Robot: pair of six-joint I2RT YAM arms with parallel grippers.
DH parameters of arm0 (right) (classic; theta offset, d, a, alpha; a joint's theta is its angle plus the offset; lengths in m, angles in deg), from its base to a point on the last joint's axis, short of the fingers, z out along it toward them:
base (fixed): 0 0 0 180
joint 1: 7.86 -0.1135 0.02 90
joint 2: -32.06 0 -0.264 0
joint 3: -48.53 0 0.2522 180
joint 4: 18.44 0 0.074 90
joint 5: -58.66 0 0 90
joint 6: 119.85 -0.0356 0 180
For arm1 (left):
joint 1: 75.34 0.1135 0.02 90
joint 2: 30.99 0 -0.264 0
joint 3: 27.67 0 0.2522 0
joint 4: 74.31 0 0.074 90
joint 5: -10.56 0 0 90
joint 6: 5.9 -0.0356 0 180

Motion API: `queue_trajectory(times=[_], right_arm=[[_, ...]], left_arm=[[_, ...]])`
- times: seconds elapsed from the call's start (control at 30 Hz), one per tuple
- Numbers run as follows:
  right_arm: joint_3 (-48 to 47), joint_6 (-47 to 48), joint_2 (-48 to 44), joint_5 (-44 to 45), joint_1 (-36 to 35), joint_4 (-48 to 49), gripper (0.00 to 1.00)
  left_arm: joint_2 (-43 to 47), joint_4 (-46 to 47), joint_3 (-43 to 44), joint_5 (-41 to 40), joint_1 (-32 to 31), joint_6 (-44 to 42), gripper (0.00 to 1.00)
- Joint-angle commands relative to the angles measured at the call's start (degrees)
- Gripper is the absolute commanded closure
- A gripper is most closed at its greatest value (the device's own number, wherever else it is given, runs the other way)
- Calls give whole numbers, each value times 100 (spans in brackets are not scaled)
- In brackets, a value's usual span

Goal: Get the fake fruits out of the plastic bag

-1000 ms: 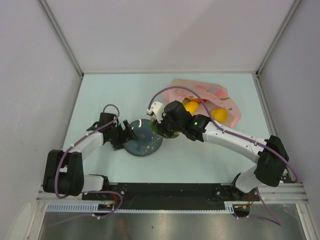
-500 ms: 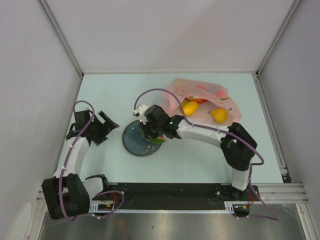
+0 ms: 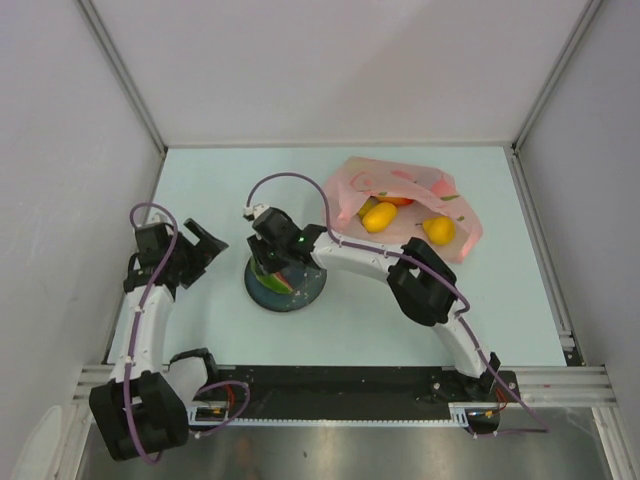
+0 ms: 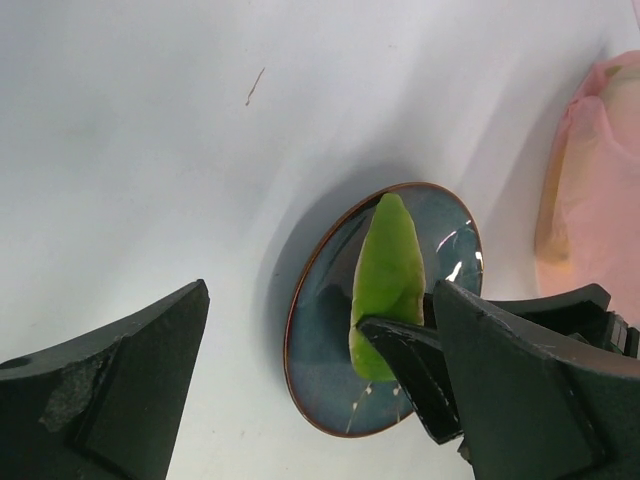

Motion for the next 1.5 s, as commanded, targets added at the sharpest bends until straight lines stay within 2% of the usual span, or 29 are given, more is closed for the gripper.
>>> queue_trajectory(times=[0.0, 0.1, 0.17, 0.2, 0.27, 0.3, 0.4, 0.57, 0.67, 0.7, 0.77, 0.8, 0.83, 0.9, 0.97, 1.07, 1.2, 1.3, 1.43, 1.47], right_arm=[[-282, -627, 230, -19, -107, -240, 77], [-150, -716, 205, -185, -98, -144, 46], [-71, -708, 161, -659, -98, 49, 36], [-79, -621, 117, -756, -90, 84, 23], [-97, -532, -50, -1002, -63, 120, 11], [-88, -401, -120, -1369, 50, 137, 1], [8, -146, -734, -1809, 340, 59, 0], [-27, 1365, -2155, -2488, 640, -784, 2], [236, 1718, -3035, -2498, 1008, -1242, 11], [341, 1683, -3283, -2402, 1174, -1295, 19], [754, 1491, -3687, -2269, 1850, -1295, 25], [886, 1490, -4011, -2164, 2105, -1373, 32], [1079, 1533, -4119, -2111, 2534, -1461, 36], [1299, 1796, -4286, -2041, 2932, -1750, 46], [1616, 1824, -4270, -1953, 3362, -1875, 54], [1669, 1578, -3893, -1864, 3601, -2147, 62], [1661, 1613, -3260, -1892, 3681, -1982, 63], [1364, 1245, -2558, -1716, 3961, -1945, 65], [862, 603, -1722, -1540, 4339, -1858, 54], [765, 437, -1451, -1496, 4375, -1805, 42]], left_arm=[[101, -29, 211, 73, 83, 75, 0], [49, -12, 228, 82, 92, 75, 0], [-13, 6, 254, 117, 92, 110, 0], [-39, 15, 289, 134, 92, 119, 0], [-144, 32, 351, 213, 92, 119, 0], [-197, 41, 412, 240, 101, 119, 0], [-382, 172, 570, 424, 92, 137, 0], [-697, 699, 782, 810, 74, 216, 0], [-979, 876, 1149, 951, -65, 76, 1], [-1154, 859, 1273, 969, -223, -108, 1], [-1278, 893, 1580, 1065, -434, -284, 2], [-1392, 1007, 1677, 1257, -653, -477, 2], [-1445, 1043, 1774, 1320, -786, -600, 2], [-1586, 1026, 2169, 1426, -1206, -1116, 2], [-1884, 877, 2677, 1356, -1358, -1488, 3], [-2262, 666, 3301, 1277, -1552, -1823, 3], [-2667, 323, 3945, 1225, -1552, -2551, 3], [-2843, 217, 4227, 1154, -1552, -2824, 2], [-2887, 182, 4298, 1171, -1578, -3106, 3], [-2904, 190, 4263, 1189, -1578, -3133, 3]])
